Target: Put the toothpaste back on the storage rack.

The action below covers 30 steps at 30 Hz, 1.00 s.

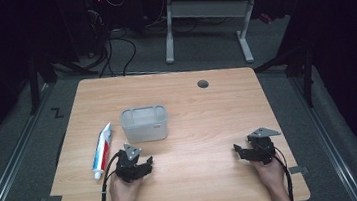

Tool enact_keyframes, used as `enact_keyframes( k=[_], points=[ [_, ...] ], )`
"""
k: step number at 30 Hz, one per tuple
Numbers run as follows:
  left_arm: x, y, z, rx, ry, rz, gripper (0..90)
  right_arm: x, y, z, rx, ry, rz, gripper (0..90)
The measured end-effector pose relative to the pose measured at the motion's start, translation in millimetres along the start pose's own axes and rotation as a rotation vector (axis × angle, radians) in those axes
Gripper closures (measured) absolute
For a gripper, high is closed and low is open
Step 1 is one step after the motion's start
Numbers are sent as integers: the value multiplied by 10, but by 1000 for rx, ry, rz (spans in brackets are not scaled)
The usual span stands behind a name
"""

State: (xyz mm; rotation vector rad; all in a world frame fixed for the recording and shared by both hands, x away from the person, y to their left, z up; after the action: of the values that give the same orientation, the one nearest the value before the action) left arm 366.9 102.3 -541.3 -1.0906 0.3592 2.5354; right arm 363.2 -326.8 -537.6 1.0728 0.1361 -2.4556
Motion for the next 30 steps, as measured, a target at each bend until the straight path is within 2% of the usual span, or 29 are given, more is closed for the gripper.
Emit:
enact_keyframes(
  k=[5,12,30],
  points=[
    [-12,-39,94,16,27,21,354,0,0,0,0,0,0,297],
    [-6,-70,211,12,38,18,355,0,-1,0,0,0,0,297],
    [-69,-112,428,-3,35,15,415,0,-1,0,0,0,2,296]
  ],
)
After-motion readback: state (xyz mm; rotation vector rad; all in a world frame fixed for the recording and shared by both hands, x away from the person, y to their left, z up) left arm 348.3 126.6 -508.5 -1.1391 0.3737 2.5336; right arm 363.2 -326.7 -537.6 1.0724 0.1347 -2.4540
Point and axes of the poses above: each handheld gripper's, and its own axes: z roughly backward along the jaws, x roughly out of its underside, y roughly to its right, the point moved 1 cm from there along -z, roughly forward along the jaws, and after that the axes turned 6 degrees about z, right-handed, at the moved point
